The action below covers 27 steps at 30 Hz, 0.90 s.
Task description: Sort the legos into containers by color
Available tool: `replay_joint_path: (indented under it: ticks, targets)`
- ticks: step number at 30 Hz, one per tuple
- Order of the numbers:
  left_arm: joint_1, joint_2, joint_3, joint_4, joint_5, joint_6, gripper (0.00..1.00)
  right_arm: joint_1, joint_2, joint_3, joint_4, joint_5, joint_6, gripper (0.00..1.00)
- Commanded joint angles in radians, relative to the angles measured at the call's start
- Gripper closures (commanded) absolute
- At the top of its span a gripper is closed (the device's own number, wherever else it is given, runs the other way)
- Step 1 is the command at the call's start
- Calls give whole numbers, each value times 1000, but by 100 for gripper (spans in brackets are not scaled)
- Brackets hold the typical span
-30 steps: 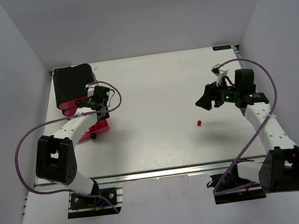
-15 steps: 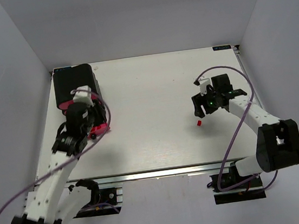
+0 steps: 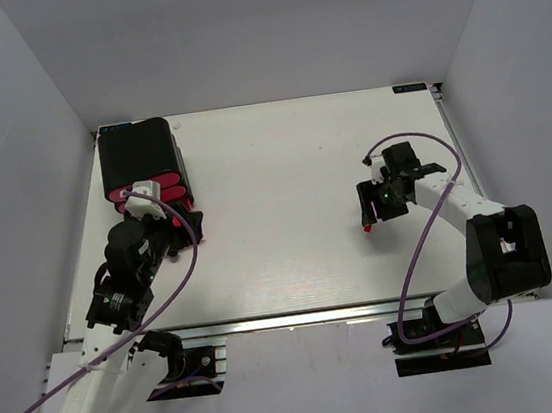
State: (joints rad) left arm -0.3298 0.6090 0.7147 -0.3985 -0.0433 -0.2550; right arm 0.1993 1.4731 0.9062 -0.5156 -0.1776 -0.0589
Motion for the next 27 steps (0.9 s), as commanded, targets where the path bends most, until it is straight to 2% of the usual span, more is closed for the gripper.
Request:
replay_joint_path:
  ticks: [1,4,9,24,25,27]
  targets:
    - [8,-28,-1,23,19,0,19,14,-2,5,40,73,174,34]
    - [8,-40,-3,21,22,0,19,37,18,-4,61,125,229,28]
    - [8,-41,-1,24,22,3,19,63,88,-1,81,160,297,28]
    - [8,-49,-1,29,8,7,19,149,170,-4,98,296,317,53]
    - [8,-51,-1,27,6,7,18,153,168,-7,98,299,314,59]
    - [8,-52,-1,26,5,5,19,158,171,-6,94,305,312,62]
